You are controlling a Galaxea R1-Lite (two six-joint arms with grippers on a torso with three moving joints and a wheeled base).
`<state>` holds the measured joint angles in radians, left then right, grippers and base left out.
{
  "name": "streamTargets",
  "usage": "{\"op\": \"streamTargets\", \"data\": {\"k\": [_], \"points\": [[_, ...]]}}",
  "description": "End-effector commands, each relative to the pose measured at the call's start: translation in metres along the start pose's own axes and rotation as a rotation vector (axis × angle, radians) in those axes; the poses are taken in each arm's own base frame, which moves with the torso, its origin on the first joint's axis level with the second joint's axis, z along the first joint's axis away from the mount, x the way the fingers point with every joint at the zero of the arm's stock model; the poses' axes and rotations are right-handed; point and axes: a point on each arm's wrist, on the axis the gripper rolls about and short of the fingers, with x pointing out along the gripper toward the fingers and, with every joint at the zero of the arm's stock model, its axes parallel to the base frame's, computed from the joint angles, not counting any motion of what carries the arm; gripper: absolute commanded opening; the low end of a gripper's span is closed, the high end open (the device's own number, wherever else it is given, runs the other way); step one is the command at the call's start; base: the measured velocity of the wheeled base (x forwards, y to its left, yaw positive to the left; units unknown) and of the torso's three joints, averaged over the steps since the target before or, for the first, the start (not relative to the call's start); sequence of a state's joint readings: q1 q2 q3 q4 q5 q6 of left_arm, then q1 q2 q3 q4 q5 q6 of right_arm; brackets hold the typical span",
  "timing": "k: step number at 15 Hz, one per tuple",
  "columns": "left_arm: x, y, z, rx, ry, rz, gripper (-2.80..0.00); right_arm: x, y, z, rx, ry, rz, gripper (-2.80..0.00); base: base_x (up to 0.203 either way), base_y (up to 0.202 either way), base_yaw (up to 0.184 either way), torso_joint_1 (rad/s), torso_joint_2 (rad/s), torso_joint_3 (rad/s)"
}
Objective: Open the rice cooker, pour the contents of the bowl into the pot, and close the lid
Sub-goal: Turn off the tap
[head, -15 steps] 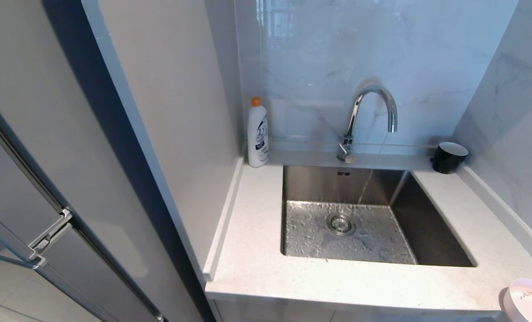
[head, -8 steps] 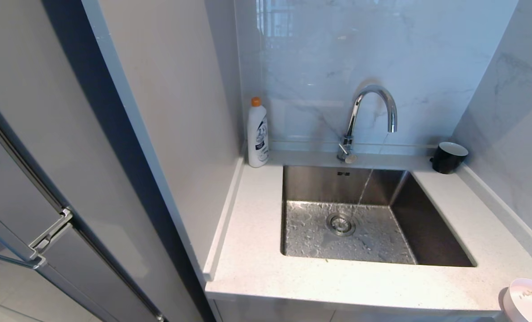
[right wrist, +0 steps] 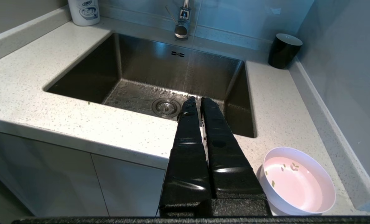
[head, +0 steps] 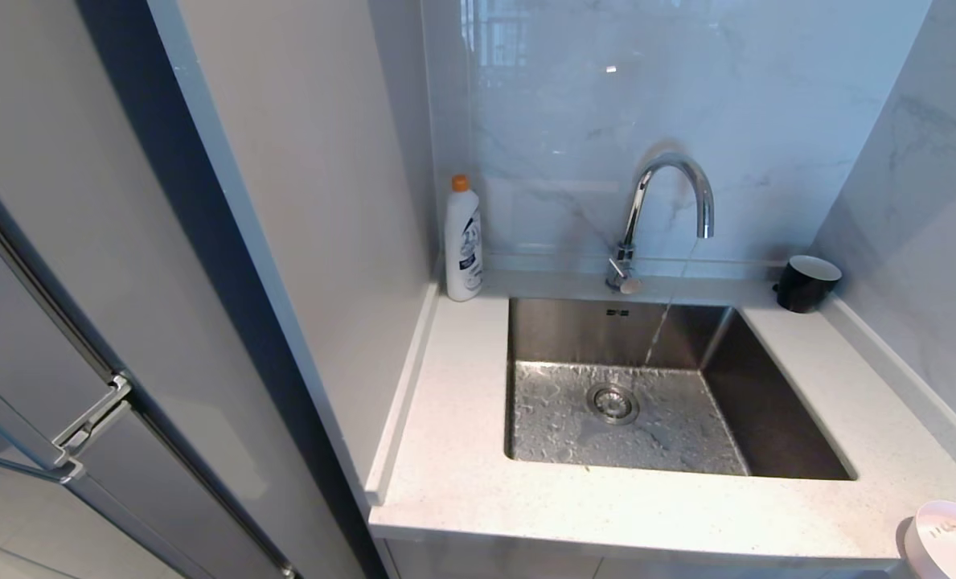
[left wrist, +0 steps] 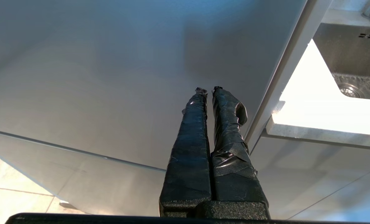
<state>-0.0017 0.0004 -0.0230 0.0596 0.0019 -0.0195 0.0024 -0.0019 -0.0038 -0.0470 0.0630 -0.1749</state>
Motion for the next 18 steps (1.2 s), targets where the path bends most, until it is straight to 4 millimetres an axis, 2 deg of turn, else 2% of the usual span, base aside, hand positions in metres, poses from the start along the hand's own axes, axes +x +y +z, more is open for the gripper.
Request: {"op": "streamTargets", "data": {"k": [1, 18], "points": [[0.0001, 0.0000, 0.0000, 0.000, 0.001, 0.000, -2.80, 0.0019, 0.0014, -0.0082, 0.000, 0.029, 0.007, -2.80, 0.000, 0.000, 0.000, 0.000, 0.00, 0.000], [0.0001, 0.0000, 0.0000, 0.000, 0.001, 0.001, -2.80, 0.0019, 0.0012, -0.0084, 0.033, 0.031, 0.001, -2.80, 0.000, 0.000, 0.000, 0.000, 0.00, 0.000]]}}
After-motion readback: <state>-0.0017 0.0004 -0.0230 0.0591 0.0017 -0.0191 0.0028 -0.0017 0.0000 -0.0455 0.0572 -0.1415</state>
